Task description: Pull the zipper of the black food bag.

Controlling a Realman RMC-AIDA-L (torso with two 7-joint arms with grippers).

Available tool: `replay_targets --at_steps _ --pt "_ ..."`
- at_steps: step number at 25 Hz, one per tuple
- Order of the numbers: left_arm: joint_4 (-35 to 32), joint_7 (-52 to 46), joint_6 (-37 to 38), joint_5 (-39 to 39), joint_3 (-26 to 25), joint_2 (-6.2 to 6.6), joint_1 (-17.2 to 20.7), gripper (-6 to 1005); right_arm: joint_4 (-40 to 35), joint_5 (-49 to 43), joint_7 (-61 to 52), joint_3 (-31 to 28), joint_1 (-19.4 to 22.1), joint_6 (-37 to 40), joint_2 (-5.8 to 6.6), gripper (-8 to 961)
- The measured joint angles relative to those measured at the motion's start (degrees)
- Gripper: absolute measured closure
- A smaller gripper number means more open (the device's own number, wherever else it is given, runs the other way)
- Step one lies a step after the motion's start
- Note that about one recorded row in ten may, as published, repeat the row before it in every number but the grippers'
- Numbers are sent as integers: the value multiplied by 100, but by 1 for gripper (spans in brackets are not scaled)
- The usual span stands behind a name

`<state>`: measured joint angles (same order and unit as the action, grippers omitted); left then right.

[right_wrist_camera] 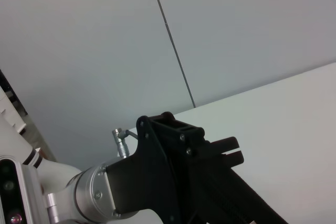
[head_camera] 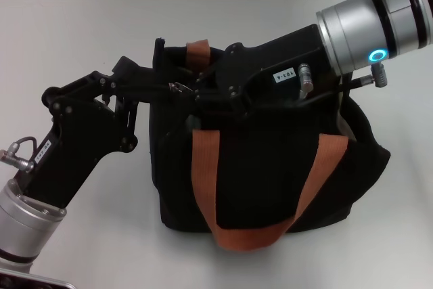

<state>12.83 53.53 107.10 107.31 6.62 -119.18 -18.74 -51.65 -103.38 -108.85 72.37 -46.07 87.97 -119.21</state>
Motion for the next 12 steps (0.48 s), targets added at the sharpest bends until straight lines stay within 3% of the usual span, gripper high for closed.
replay_targets --at_steps 12 --pt "0 0 -27 0 19 0 -27 931 -52 3 19 -156 73 55 12 934"
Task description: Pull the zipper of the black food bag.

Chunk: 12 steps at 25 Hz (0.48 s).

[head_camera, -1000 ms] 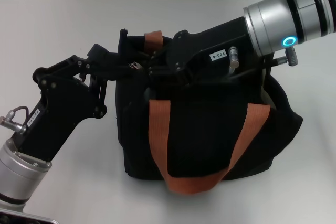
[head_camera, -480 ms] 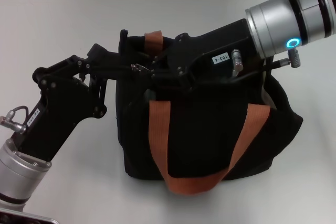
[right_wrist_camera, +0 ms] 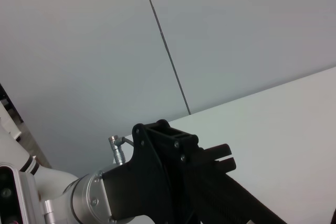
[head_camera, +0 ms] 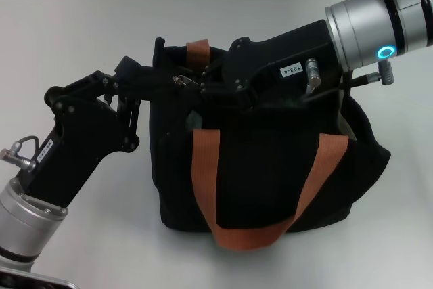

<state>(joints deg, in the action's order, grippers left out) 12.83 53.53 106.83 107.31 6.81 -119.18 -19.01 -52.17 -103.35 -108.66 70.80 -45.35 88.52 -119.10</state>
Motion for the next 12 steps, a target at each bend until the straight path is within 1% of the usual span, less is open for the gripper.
replay_targets --at_steps 4,9,12 --pt "-3 0 -5 0 5 0 -6 930 16 0 0 -4 0 7 -3 932" --pt "-14 0 -7 1 5 0 -6 929 51 0 -14 -6 0 -16 -6 845" --pt "-16 0 -29 1 5 0 -11 929 113 0 6 -6 -3 -48 -7 845"
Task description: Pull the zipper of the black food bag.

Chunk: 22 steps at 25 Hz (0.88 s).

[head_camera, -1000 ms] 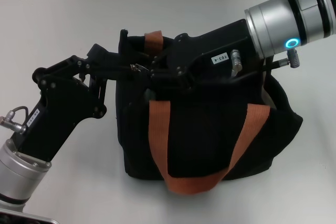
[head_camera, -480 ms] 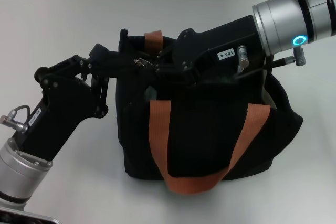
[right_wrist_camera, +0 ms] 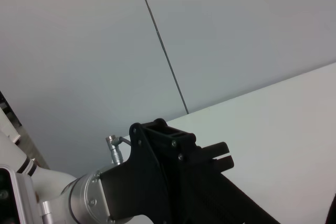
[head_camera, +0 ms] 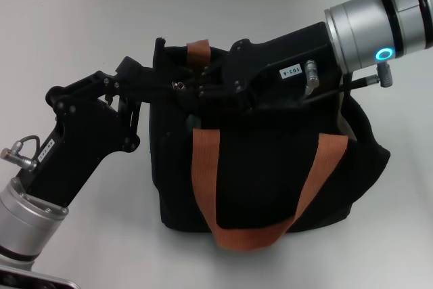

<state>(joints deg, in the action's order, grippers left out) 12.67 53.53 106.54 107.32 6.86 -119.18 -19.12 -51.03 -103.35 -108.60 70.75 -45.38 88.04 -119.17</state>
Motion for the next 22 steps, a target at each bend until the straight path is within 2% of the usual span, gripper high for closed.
replay_targets --at_steps 4,9,22 --pt "-2 0 -10 32 -7 0 -4 928 77 -18 56 0 -35 -17 -1 846" --pt "-1 0 -11 61 -28 0 -4 927 84 -16 203 27 -40 -18 -2 948" --pt "-75 0 -122 28 -58 0 8 924 54 -208 279 -4 -97 -28 12 953"
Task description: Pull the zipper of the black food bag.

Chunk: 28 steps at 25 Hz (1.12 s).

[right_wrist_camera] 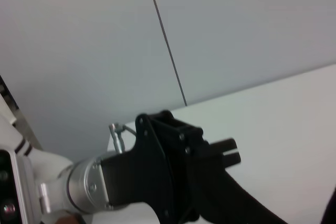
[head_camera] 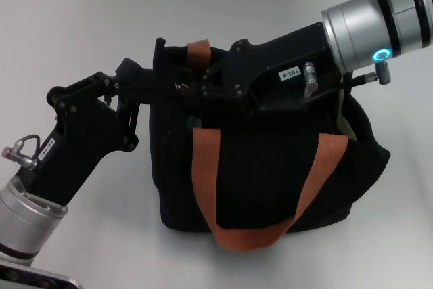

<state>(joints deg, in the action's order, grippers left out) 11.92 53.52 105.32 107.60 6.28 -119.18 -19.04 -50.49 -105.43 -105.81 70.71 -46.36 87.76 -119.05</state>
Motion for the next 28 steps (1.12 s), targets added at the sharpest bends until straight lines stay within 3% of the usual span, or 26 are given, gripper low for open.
replay_targets --at_steps 14,28 --pt "-33 0 -267 -4 -177 -1 47 922 -68 -31 -232 -119 17 86 78 954" --pt "-112 148 -338 -4 -326 2 272 919 654 -304 -560 -153 -717 -14 37 954"
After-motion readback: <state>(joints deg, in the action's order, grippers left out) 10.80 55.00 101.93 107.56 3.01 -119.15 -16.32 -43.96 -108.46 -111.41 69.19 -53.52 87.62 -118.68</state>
